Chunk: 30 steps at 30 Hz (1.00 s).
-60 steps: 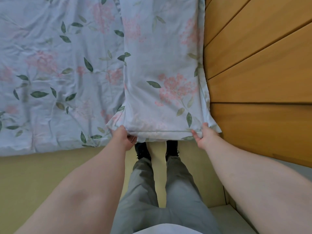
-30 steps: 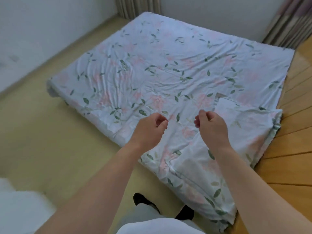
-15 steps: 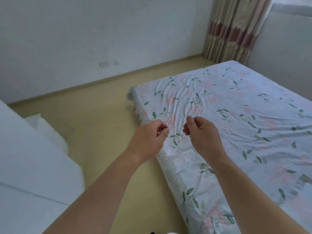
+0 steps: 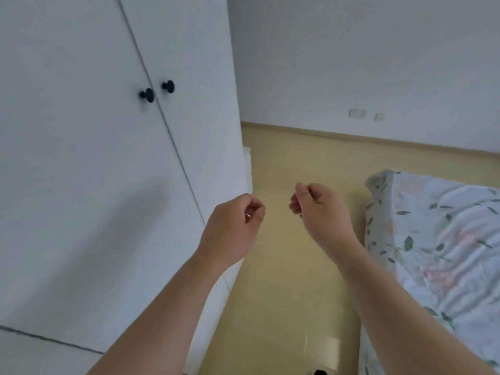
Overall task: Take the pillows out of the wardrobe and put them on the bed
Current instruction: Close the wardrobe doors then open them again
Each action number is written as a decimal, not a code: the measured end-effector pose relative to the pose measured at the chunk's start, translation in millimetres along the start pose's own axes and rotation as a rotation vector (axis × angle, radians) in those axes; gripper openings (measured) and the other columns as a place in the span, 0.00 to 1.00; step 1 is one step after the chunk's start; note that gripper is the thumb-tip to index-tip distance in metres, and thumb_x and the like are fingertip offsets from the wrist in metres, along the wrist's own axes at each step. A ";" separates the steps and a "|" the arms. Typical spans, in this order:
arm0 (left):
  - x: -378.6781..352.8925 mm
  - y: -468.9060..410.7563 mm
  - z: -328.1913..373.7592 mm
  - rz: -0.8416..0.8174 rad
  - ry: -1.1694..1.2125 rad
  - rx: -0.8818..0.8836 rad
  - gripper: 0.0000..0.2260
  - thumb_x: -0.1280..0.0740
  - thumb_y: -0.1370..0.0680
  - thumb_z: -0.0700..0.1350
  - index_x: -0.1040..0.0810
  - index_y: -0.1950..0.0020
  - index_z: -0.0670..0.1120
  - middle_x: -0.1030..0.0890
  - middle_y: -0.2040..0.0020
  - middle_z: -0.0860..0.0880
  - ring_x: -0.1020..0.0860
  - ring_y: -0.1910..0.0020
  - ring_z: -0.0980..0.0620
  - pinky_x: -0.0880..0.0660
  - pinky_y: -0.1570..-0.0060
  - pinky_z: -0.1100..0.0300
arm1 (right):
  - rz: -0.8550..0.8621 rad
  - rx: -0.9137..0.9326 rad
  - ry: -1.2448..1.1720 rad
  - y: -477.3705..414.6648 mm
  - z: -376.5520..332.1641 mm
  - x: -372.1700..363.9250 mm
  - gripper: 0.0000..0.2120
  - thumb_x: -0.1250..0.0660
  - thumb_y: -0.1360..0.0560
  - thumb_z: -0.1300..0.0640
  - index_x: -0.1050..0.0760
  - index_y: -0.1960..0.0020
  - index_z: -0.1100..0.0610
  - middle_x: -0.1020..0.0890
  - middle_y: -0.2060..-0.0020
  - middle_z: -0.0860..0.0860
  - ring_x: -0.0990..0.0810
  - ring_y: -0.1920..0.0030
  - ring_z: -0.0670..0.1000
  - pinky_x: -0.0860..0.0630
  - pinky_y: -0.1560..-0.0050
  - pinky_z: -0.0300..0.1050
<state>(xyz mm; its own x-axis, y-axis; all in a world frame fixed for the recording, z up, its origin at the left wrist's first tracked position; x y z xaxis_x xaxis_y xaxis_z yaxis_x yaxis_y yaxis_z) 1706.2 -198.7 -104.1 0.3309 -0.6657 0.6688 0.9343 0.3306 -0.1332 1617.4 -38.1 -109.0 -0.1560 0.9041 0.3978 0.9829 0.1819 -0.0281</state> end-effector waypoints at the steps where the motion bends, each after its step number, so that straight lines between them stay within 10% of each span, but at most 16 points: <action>1: 9.8 -0.4 -6.5 0.038 -0.007 0.030 0.04 0.35 0.20 0.49 0.20 0.51 0.54 0.17 0.57 0.58 0.19 0.59 0.60 0.21 0.56 0.60 | -0.037 0.018 -0.017 -7.7 -7.8 -13.2 0.18 0.41 0.17 0.48 0.20 0.59 0.56 0.15 0.65 0.48 0.16 0.61 0.51 0.19 0.54 0.53; 17: 101.3 -105.1 2.0 0.843 -0.130 0.353 0.23 0.34 0.20 0.49 0.34 0.27 0.52 0.25 0.41 0.55 0.22 0.56 0.60 0.27 0.52 0.63 | -0.611 0.461 -0.081 -162.8 -134.7 -116.1 0.16 0.43 0.18 0.47 0.19 0.51 0.53 0.14 0.59 0.46 0.16 0.54 0.48 0.19 0.49 0.49; 22: 123.1 -149.7 -1.2 0.925 -0.198 0.432 0.26 0.32 0.23 0.49 0.35 0.27 0.51 0.27 0.36 0.51 0.20 0.48 0.50 0.24 0.41 0.52 | -0.729 0.543 -0.056 -195.1 -152.1 -114.1 0.16 0.43 0.18 0.49 0.19 0.49 0.55 0.15 0.56 0.46 0.16 0.52 0.50 0.20 0.49 0.49; 30: 117.4 -162.3 11.2 0.968 -0.187 0.530 0.22 0.35 0.25 0.38 0.29 0.32 0.49 0.22 0.41 0.51 0.23 0.50 0.52 0.28 0.50 0.60 | -0.812 0.576 -0.081 -204.0 -154.0 -106.1 0.14 0.42 0.19 0.51 0.19 0.50 0.54 0.15 0.55 0.47 0.16 0.52 0.51 0.19 0.47 0.52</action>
<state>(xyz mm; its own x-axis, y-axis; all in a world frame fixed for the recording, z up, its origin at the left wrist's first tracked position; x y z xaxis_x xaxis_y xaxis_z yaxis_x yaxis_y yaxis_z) 1591.9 -323.0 4.2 0.8208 0.1230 0.5579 0.1045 0.9278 -0.3582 1448.4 -230.6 -4.2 -0.7866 0.4425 0.4307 0.3818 0.8967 -0.2239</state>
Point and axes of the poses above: each hand's wrist, its own y-axis away from the middle knuckle, its own x-axis out of the back of the hand, z = x × y, the point moved 3 cm from there along -y, towards the middle knuckle
